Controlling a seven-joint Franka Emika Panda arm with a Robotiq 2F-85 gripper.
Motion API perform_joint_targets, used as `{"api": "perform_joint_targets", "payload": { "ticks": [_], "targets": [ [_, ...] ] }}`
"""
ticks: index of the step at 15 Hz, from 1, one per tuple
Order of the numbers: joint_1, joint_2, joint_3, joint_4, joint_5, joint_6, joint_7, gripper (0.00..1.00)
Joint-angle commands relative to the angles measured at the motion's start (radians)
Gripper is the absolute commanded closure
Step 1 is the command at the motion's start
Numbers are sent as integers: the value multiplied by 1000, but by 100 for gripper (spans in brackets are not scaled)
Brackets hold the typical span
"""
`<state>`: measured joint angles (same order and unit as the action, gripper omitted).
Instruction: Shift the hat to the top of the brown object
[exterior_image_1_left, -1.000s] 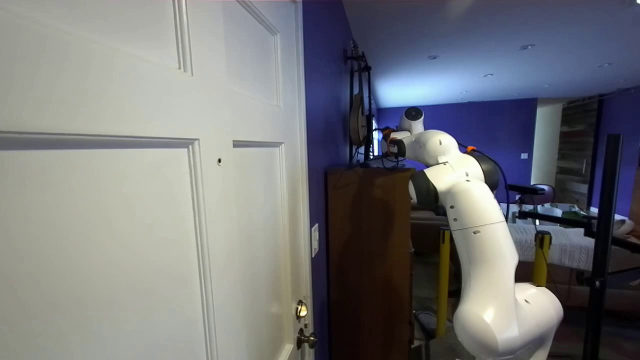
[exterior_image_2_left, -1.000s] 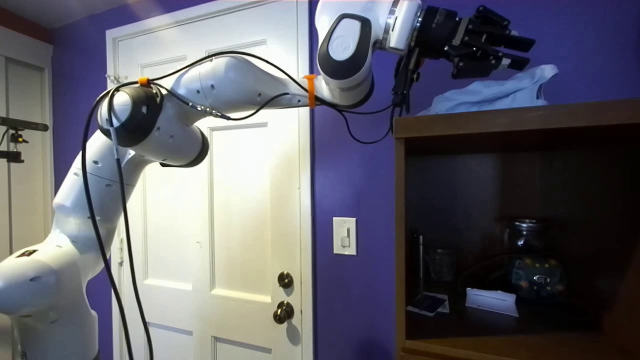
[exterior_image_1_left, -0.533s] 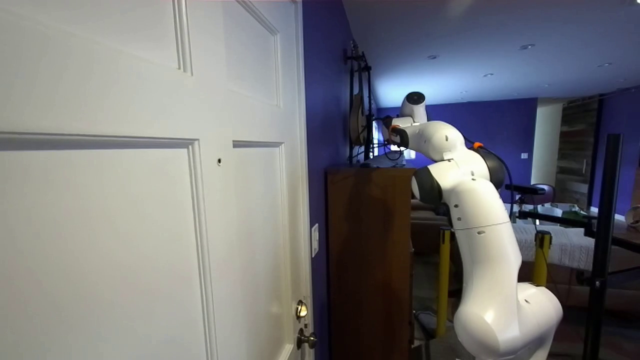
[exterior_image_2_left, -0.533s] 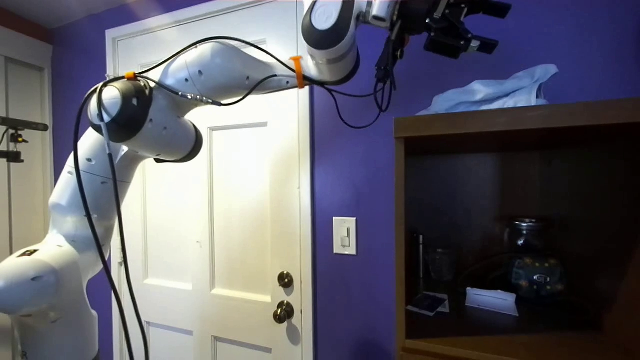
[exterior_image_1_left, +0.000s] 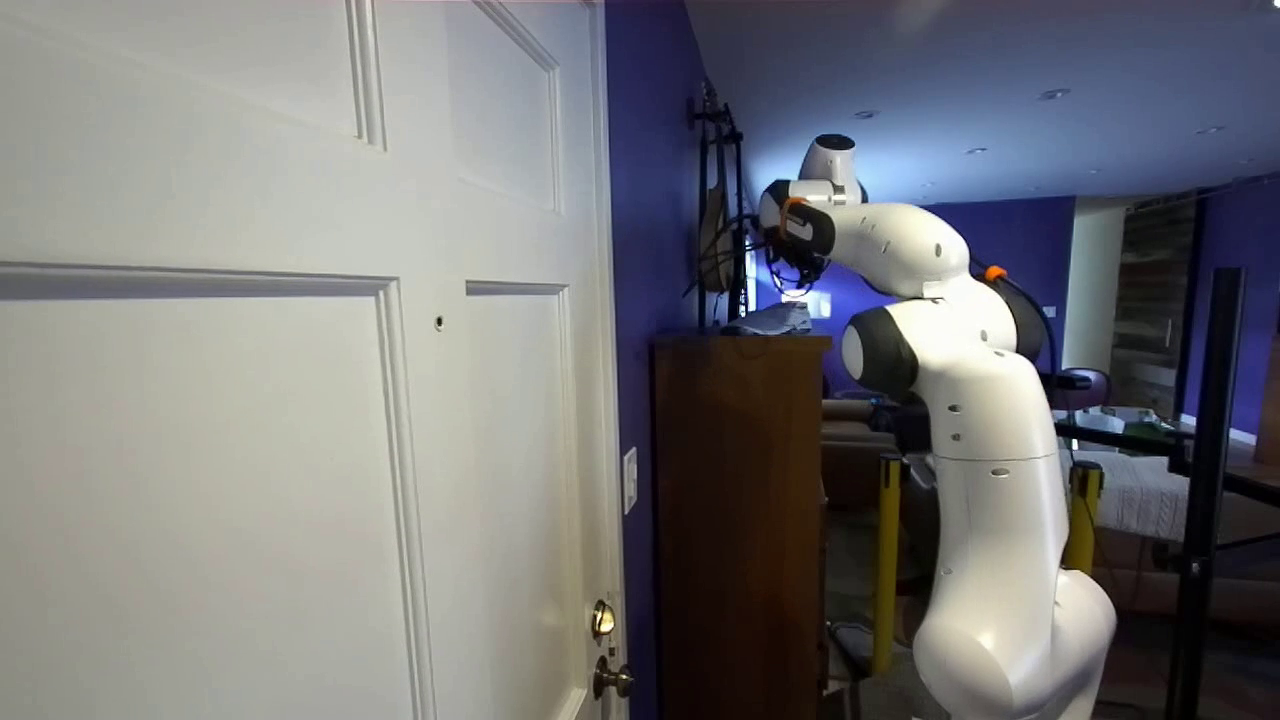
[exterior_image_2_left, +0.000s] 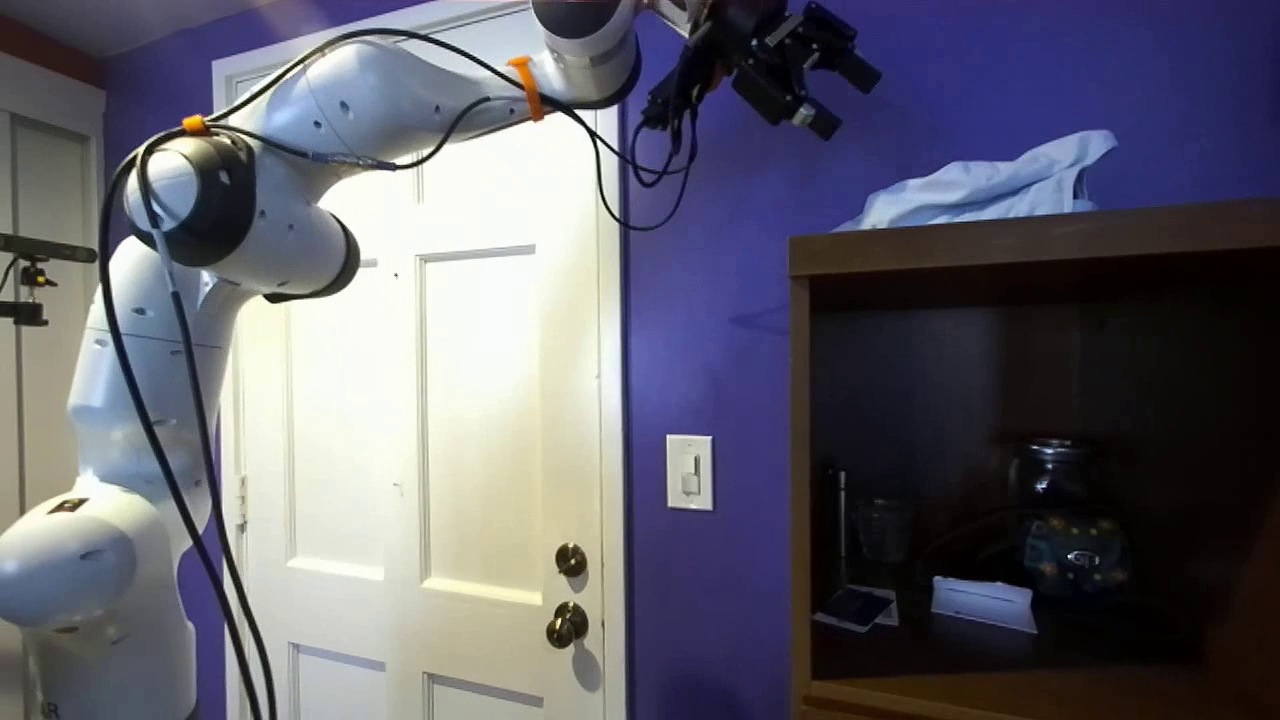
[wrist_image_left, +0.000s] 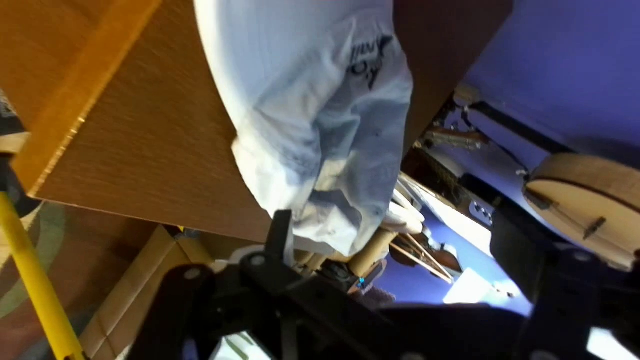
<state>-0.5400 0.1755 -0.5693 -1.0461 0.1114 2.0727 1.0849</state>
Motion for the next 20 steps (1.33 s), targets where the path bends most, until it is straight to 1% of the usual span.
{"api": "perform_joint_targets", "payload": {
  "ticks": [1,6,9,14,16,18,20],
  "targets": [
    [52,-112,38,-64,-12,-177,-84,0],
    [91,-201,67,-111,-10,-437,-184,0],
    [109,-256,86,-191,-23,-538,-263,0],
    [123,-337,119,-349,-76,-601,-462,0],
    [125,-367,136,-417,-122,-588,-527,0],
    [128,-401,158,-490,-198,-530,-577,0],
    [125,-433,174,-554,-211,-487,-623,0]
  ]
}}
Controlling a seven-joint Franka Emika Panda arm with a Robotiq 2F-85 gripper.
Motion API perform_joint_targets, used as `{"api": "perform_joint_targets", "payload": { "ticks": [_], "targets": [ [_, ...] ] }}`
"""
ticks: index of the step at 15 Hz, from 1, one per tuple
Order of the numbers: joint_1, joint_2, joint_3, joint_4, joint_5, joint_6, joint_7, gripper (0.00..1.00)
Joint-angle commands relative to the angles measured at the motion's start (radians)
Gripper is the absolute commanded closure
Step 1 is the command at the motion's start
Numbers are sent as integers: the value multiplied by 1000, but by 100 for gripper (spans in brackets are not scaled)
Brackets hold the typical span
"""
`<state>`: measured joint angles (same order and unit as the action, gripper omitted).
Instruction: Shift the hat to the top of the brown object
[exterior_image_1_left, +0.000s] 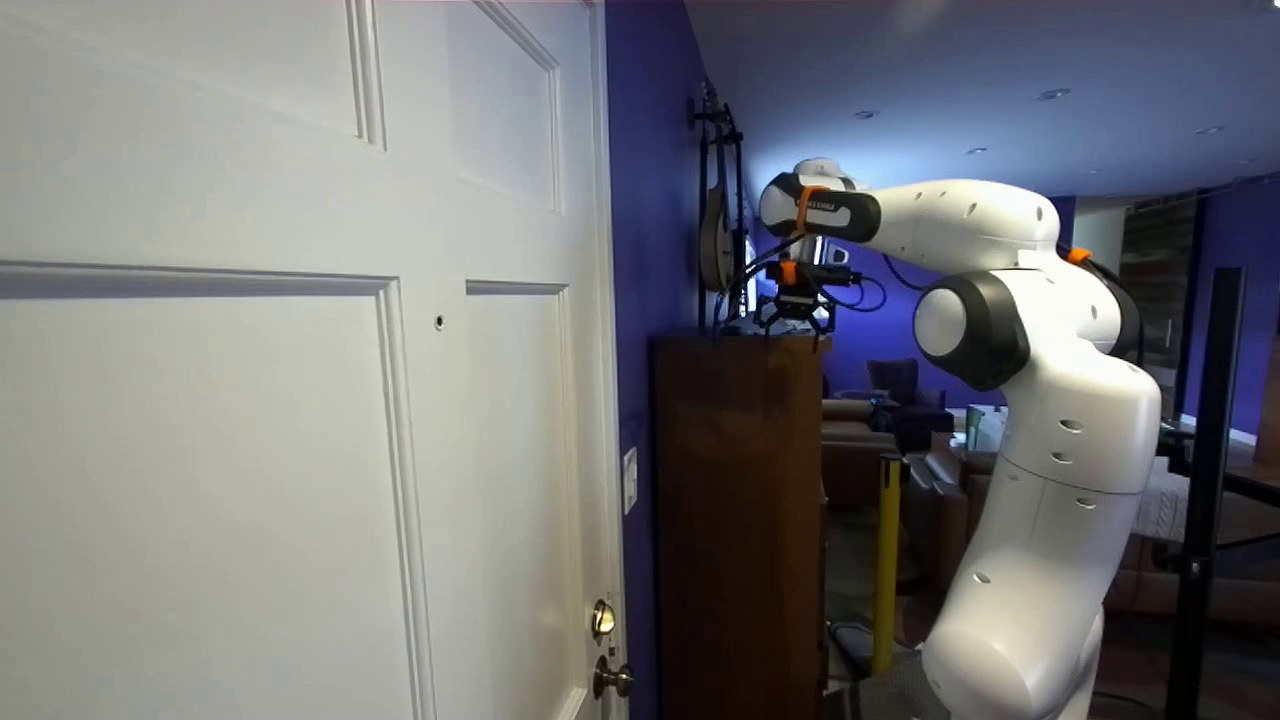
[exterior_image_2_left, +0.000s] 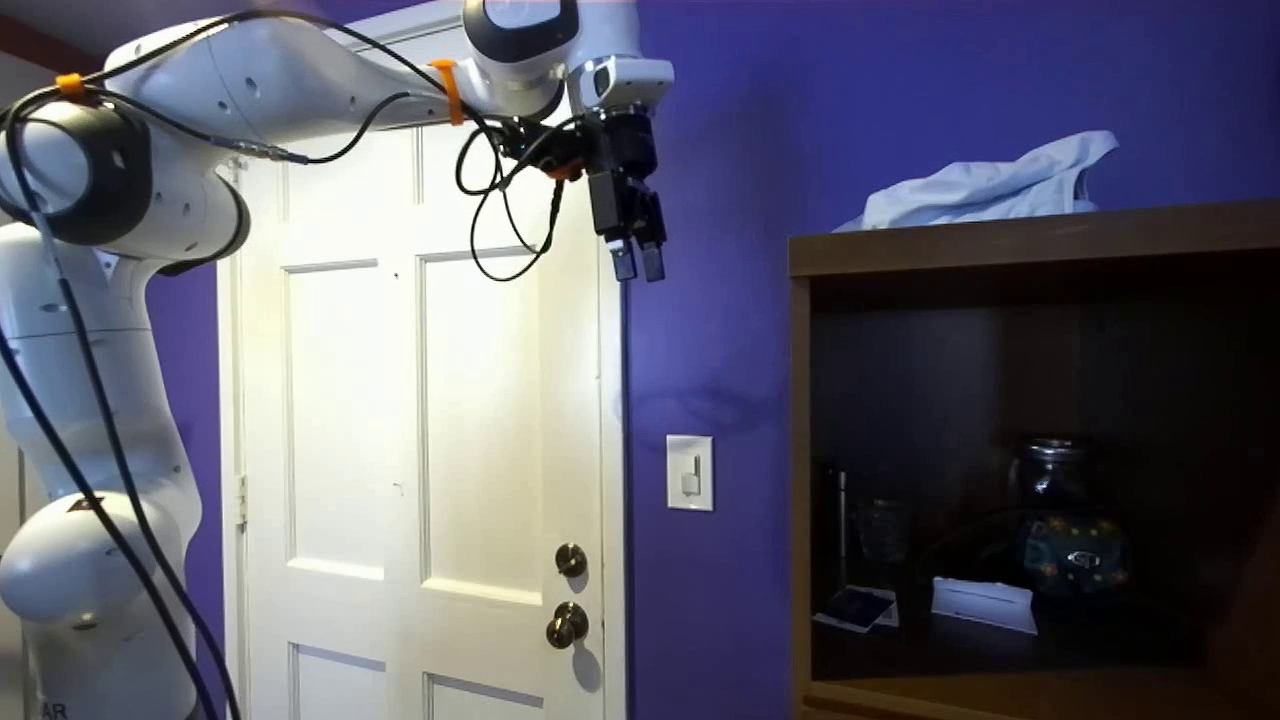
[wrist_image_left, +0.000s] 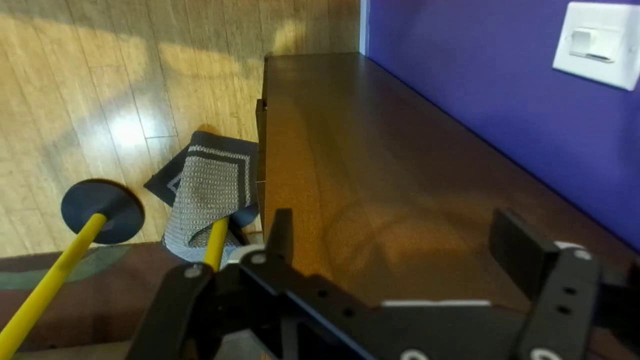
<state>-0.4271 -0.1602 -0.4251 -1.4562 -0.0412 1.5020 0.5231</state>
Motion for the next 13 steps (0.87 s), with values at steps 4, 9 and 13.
{"api": "perform_joint_targets", "payload": {
  "ticks": [4,9,13],
  "targets": [
    [15,-165,62,-272,-74,178,-109,0],
    [13,-239,104,-400,-81,268,-137,0],
    [8,-208,110,-377,-58,265,-134,0]
  ]
}}
